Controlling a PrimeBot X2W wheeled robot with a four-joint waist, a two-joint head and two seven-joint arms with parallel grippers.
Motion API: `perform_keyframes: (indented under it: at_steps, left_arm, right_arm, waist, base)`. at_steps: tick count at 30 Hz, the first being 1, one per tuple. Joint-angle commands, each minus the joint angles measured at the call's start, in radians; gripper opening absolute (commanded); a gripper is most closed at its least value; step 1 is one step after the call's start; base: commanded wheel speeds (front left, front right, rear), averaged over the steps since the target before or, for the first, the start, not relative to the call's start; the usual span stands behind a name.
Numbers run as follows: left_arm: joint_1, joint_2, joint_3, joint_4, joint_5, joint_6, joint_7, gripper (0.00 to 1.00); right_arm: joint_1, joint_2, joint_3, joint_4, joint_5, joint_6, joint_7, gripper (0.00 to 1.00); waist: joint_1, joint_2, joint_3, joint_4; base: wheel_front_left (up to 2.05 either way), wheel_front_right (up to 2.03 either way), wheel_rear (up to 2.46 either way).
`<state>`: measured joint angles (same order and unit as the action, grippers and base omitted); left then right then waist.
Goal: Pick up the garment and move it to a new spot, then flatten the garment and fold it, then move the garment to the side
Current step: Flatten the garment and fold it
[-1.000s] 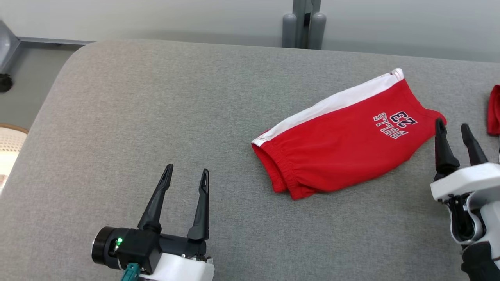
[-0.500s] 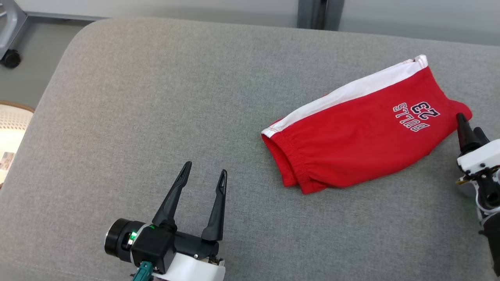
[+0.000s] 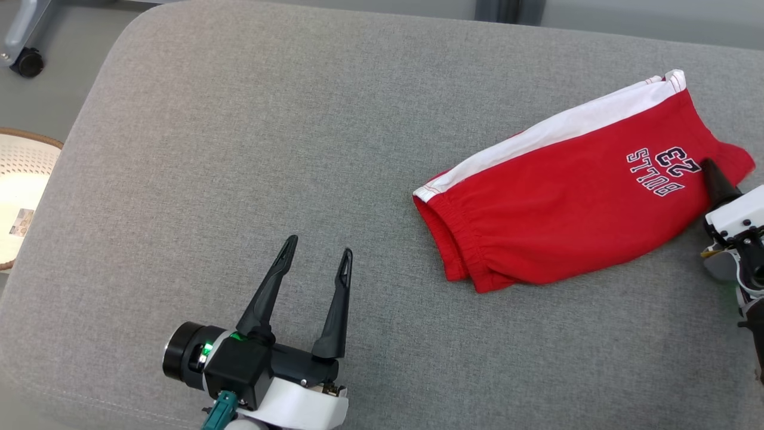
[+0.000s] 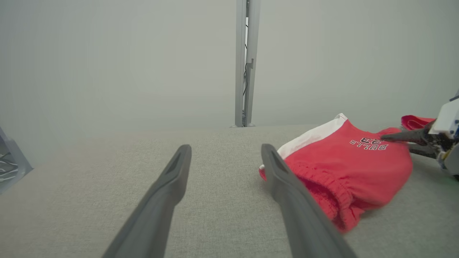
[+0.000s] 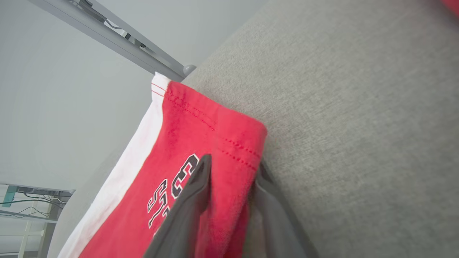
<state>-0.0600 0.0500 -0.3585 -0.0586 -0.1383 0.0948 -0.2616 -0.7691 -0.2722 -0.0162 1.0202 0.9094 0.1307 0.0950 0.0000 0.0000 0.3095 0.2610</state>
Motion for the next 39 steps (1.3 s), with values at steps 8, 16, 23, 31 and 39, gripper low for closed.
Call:
perform_keyframes:
  at_steps: [8, 16, 23, 31, 39]
  left_arm:
    - [-0.004, 0.003, 0.008, 0.004, 0.007, 0.001, -0.004, 1.0]
    - [0.016, 0.003, 0.019, 0.006, 0.022, -0.012, -0.004, 1.0]
    - [0.033, 0.003, 0.029, 0.008, 0.027, -0.024, -0.004, 1.0]
    - [0.032, 0.003, 0.029, 0.016, 0.033, -0.031, -0.004, 1.0]
    - [0.042, 0.003, 0.022, 0.018, 0.004, -0.038, -0.004, 1.0]
  right_arm:
    - [0.097, 0.019, 0.032, -0.077, 0.051, 0.0, -0.083, 0.0]
    - [0.241, 0.029, 0.055, -0.197, 0.116, 0.0, -0.164, 0.0]
    - [0.357, 0.022, 0.066, -0.278, 0.139, 0.0, -0.215, 0.0]
    - [0.37, 0.02, 0.067, -0.3, 0.12, 0.0, -0.241, 0.0]
    - [0.361, 0.037, 0.108, -0.4, 0.088, 0.0, -0.248, 0.0]
  waist:
    - [0.0, 0.0, -0.033, -0.048]
    - [0.0, 0.0, -0.082, -0.123]
    - [0.0, 0.0, -0.118, -0.185]
    - [0.0, 0.0, -0.133, -0.214]
    - [0.0, 0.0, -0.152, -0.191]
  base:
    - [0.0, 0.0, 0.0]
    - [0.0, 0.0, 0.0]
    - [0.0, 0.0, 0.0]
    - [0.0, 0.0, 0.0]
    - [0.0, 0.0, 0.0]
